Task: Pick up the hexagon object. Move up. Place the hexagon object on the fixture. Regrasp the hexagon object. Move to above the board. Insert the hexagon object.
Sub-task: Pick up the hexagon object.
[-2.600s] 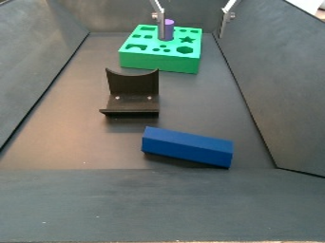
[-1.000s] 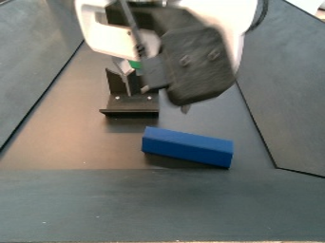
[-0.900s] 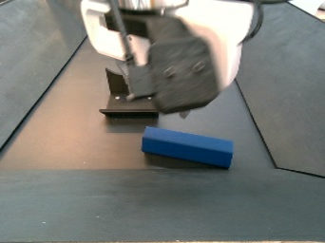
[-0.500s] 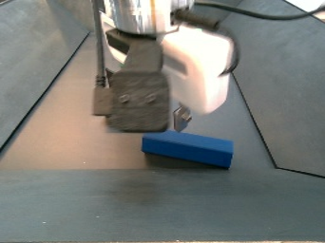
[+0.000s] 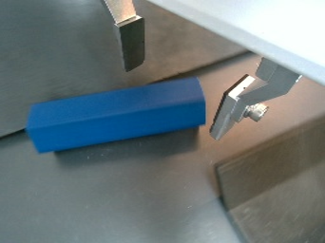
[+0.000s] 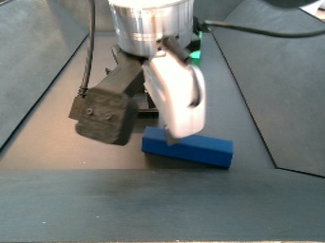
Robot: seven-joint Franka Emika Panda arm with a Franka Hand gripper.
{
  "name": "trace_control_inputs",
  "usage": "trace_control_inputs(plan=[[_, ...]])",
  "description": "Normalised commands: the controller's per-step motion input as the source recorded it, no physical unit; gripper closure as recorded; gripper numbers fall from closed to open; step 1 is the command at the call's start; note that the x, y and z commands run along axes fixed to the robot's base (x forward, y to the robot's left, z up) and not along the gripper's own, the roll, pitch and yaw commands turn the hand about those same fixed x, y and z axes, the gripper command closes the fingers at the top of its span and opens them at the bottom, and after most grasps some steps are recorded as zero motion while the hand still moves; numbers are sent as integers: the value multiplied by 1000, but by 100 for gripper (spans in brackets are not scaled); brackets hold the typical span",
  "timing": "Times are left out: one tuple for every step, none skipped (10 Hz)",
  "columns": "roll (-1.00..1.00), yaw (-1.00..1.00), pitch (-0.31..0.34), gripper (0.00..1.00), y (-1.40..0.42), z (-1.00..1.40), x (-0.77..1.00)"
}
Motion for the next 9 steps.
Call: trace_control_inputs(plan=[[0, -1000, 34, 0, 0, -300, -11], [0, -1000, 34, 0, 0, -300, -9], [0, -1000, 27, 0, 0, -300, -11], [0, -1000, 20, 0, 0, -323, -11], [0, -1000, 0, 0, 0, -471, 0], [0, -1000, -9, 0, 0, -663, -51], [0, -1000, -31, 0, 0, -769, -91], [34, -769, -80, 0, 237, -880, -323], [94, -306, -126, 0, 166, -346, -517]])
